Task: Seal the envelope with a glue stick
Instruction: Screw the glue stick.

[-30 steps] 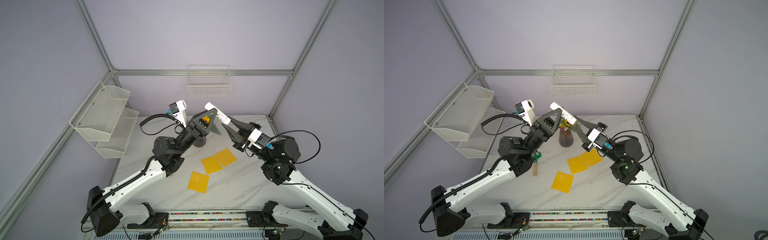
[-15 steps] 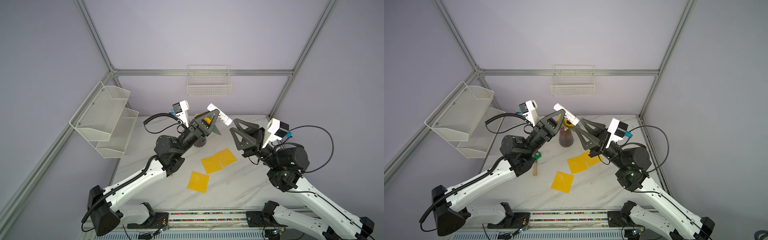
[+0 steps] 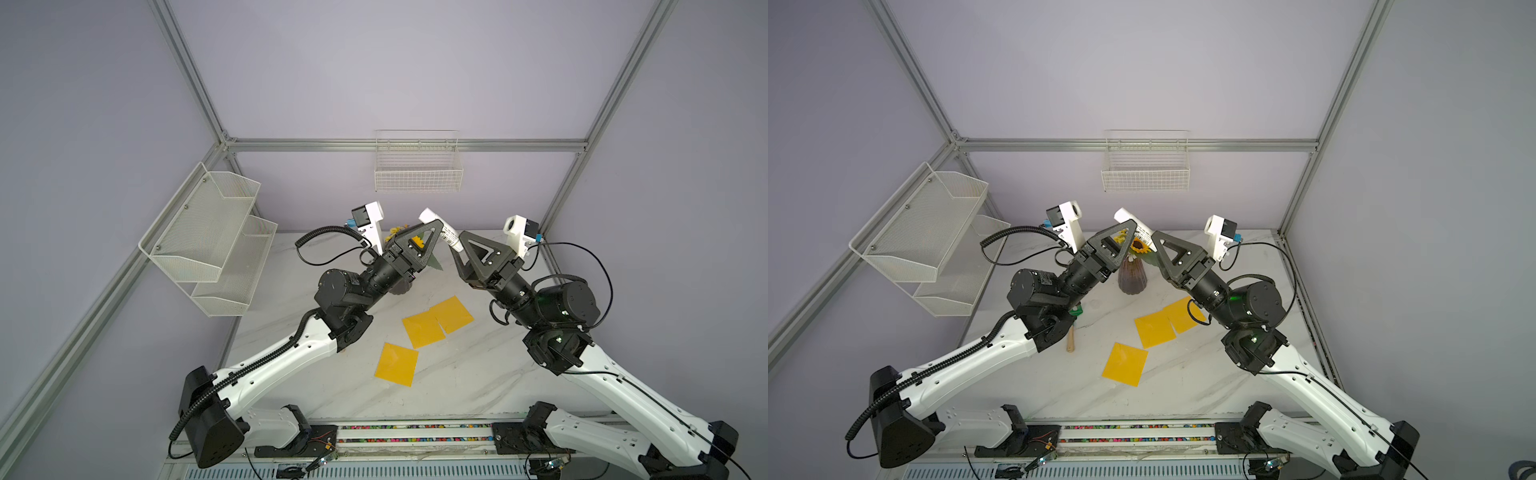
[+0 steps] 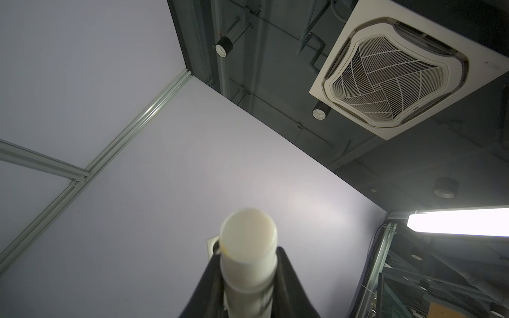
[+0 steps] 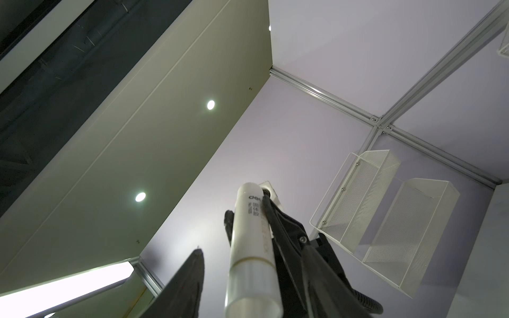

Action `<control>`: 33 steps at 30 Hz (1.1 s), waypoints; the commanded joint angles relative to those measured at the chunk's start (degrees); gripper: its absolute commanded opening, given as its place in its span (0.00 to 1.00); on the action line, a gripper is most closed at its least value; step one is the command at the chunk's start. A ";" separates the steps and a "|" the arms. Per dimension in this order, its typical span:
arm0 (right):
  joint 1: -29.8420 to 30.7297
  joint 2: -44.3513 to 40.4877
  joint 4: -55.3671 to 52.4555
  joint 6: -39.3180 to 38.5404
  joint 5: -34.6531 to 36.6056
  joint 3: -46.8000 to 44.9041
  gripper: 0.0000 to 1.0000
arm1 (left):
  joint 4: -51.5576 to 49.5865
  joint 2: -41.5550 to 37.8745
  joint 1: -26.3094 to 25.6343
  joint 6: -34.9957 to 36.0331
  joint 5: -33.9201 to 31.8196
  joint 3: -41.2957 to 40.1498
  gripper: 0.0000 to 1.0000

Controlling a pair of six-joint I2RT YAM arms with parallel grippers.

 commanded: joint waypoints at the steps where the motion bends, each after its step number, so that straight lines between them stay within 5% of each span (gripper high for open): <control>1: 0.39 1.62 1.00 5.96 -2.24 2.36 0.54 | 2.42 -0.21 0.40 0.44 -0.04 1.05 0.00; 9: 0.34 2.38 0.95 5.75 -0.98 3.19 0.42 | 3.26 0.19 0.41 -0.18 0.41 0.91 0.00; 17: 0.34 2.67 0.70 4.31 -1.25 3.13 0.17 | 2.51 -0.14 0.46 0.26 -0.04 0.25 0.00; 21: 0.34 1.15 -2.13 0.28 1.29 2.49 0.12 | -0.18 -1.84 0.50 1.05 -1.61 -1.62 0.34; 23: 0.34 0.11 -4.34 -2.81 3.20 1.94 0.10 | -3.43 -3.35 0.50 2.45 -2.47 -2.62 0.43; 28: 0.34 -2.13 -10.73 -9.98 9.53 0.27 0.00 | -14.54 -7.53 0.49 6.84 -4.62 -3.89 0.50; 33: 0.34 -3.42 -16.65 -16.20 13.78 -0.57 0.00 | -36.47 -10.94 0.50 12.74 -9.03 -1.57 0.52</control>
